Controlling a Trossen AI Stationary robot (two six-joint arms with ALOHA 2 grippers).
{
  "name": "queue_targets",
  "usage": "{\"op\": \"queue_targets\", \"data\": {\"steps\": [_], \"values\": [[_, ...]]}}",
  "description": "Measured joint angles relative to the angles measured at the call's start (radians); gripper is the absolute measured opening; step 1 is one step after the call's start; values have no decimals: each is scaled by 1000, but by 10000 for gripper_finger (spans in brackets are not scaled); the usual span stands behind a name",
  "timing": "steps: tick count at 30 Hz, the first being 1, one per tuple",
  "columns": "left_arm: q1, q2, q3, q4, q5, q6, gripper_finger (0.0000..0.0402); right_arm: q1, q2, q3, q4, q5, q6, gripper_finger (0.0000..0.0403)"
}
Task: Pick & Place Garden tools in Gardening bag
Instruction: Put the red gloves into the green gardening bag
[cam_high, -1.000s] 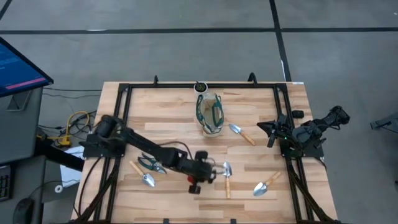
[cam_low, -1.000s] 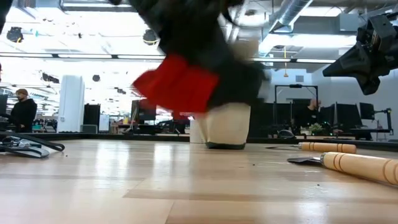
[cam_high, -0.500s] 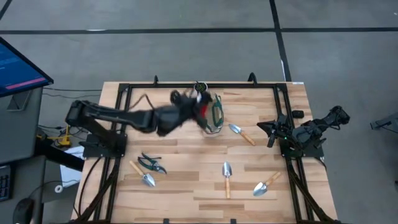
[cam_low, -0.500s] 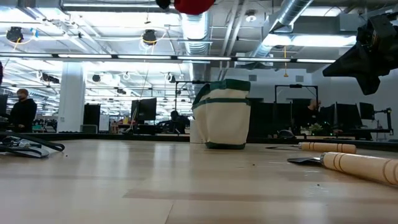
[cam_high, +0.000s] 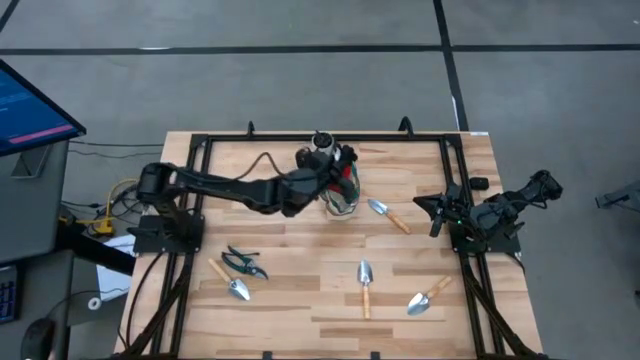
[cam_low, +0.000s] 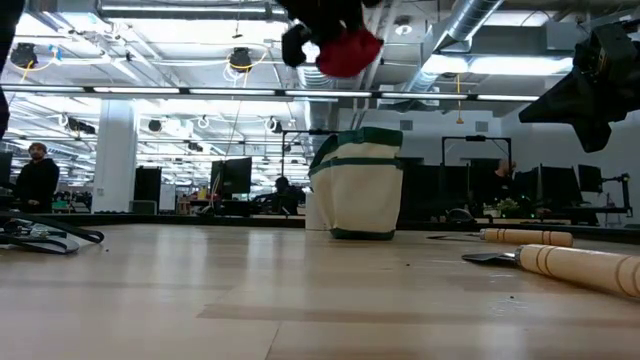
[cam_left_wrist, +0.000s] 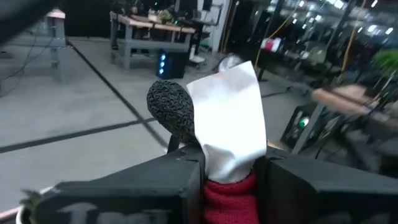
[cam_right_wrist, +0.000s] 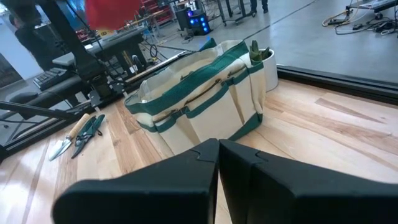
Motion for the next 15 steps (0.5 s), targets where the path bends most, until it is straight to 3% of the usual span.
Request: {"op": "queue_targets", "data": {"steps": [15], "values": [[43,57,0,21,-3,-31,44,0,0,0,0,0,0,6]]}}
